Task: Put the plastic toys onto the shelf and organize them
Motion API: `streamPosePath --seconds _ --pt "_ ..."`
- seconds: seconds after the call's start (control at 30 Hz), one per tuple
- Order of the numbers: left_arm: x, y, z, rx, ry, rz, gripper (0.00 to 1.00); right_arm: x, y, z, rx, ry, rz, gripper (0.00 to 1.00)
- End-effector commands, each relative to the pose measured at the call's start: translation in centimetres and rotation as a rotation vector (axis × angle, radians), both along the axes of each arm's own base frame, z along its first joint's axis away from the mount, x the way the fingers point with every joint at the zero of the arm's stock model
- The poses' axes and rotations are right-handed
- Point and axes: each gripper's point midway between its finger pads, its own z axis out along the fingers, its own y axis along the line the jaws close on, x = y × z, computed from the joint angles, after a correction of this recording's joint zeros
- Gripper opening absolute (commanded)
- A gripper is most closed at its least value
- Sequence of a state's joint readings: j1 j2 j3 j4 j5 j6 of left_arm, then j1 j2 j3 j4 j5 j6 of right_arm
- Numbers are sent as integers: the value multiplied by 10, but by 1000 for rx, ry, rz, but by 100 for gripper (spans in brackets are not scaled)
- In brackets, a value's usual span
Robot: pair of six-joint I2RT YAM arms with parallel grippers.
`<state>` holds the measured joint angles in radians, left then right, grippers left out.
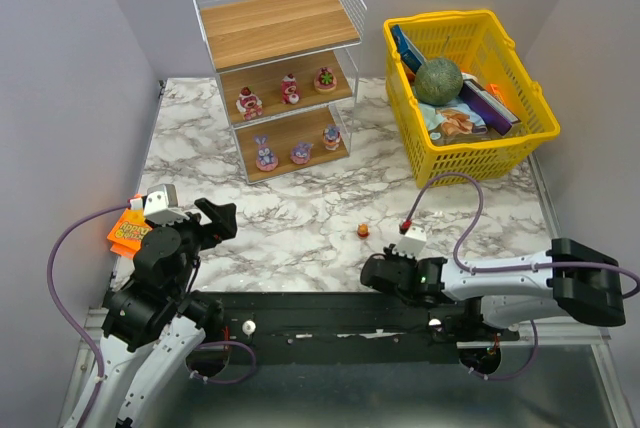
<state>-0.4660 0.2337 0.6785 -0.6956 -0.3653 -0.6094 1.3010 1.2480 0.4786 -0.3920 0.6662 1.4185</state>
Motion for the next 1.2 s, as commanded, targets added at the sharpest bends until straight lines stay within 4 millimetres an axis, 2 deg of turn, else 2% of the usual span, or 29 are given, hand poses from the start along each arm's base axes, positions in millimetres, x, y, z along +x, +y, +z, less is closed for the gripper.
streamPosePath --seconds 0.0,0.23,0.3,0.33,0.43,0.47,0.53,0.57,0.7,0.77,0.9,1.17 --pt "1 -1 2 2 -16 -11 99 -9 -54 -16 -185 29 -34 1" --pt "0 -1 3 1 -19 -11 99 -9 -40 1 -182 31 44 1" --pt "0 -1 3 1 -19 -11 99 -13 -42 6 -215 57 61 1" --pt "0 -1 3 0 -20 -11 99 -12 -38 14 -204 55 64 7" --pt "-1 -1 4 -4 -27 -12 99 -14 -45 18 -225 60 68 19" --pt "-1 -1 5 -4 -30 -12 99 -13 -44 22 -206 48 73 29" --pt "-1 -1 5 -5 -32 -12 99 -12 -41 22 -181 31 86 41" --pt "-1 -1 5 -5 -32 -14 99 -11 -42 22 -172 21 87 52" --pt "-1 -2 4 -4 -28 -17 99 -6 -36 21 -166 -8 109 66" --pt "-1 -2 4 -3 -26 -17 99 -3 -30 21 -179 -23 137 69" --pt "0 -2 3 -1 -25 -17 99 4 -31 14 -250 -34 109 70" --pt "-1 -3 5 -6 -34 -27 99 12 -31 -3 -309 -54 50 63"
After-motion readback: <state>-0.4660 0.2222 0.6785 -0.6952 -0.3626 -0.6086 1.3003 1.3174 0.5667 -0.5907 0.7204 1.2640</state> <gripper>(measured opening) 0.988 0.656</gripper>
